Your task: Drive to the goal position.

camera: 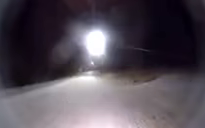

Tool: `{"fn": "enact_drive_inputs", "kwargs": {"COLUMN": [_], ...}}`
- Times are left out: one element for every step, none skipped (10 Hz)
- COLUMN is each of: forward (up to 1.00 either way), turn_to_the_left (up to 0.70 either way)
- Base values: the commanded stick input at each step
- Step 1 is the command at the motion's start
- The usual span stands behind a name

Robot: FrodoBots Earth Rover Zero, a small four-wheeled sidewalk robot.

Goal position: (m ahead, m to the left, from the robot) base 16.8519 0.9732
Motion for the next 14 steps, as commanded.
{"fn": "enact_drive_inputs", "kwargs": {"forward": [1.0,1.0,1.0,1.0,1.0,1.0,1.0,1.0,1.0,1.0,1.0,1.0,1.0,1.0], "turn_to_the_left": [0.0,0.0,0.0,0.0,0.0,0.0,0.0,0.0,0.0,0.0,0.0,0.0,0.0,0.0]}}
